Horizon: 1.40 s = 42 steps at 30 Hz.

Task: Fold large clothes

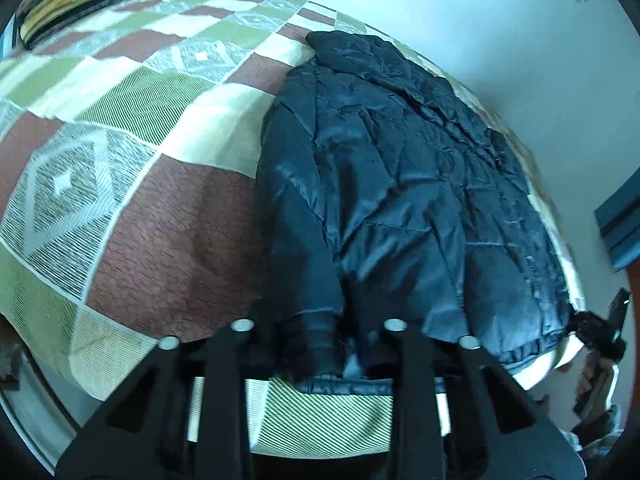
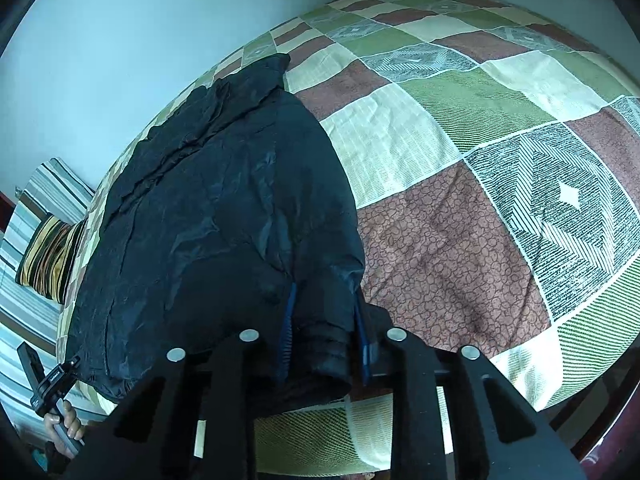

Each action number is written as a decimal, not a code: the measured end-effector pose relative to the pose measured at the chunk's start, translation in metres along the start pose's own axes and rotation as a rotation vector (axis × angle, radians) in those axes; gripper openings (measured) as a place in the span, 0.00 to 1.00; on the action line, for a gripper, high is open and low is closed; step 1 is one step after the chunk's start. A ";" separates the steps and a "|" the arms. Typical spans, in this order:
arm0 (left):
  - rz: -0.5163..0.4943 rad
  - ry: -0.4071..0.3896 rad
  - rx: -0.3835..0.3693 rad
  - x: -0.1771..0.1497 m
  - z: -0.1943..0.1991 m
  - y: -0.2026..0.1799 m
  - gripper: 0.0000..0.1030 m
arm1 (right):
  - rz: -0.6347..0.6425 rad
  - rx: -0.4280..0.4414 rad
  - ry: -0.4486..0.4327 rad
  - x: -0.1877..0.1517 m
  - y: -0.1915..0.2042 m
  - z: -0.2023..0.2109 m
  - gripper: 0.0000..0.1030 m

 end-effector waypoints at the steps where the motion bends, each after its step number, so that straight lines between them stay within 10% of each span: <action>1: -0.001 0.000 -0.003 0.000 0.001 -0.001 0.17 | 0.000 0.006 -0.002 0.000 0.001 0.001 0.20; 10: 0.072 -0.114 -0.104 0.032 0.062 -0.003 0.11 | -0.065 0.193 -0.016 0.008 0.016 0.024 0.13; 19: 0.050 -0.239 -0.170 0.136 0.085 -0.044 0.11 | -0.063 0.410 -0.121 0.102 0.063 0.028 0.12; 32: 0.060 -0.199 -0.027 0.288 -0.044 -0.075 0.11 | -0.129 0.363 -0.140 0.241 0.057 -0.078 0.12; 42: 0.026 -0.060 0.091 0.303 -0.150 -0.068 0.11 | -0.258 0.258 -0.002 0.257 0.006 -0.190 0.11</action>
Point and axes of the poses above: each gripper's, at about its wrist camera, not at the fingertips, and z roughly against the way its jaws point, y to its left, x to its top, the point moved 7 cm from there along -z, roughly the way its jaws point, and after that the axes turned 11 degrees about x, right-handed, at the moved point
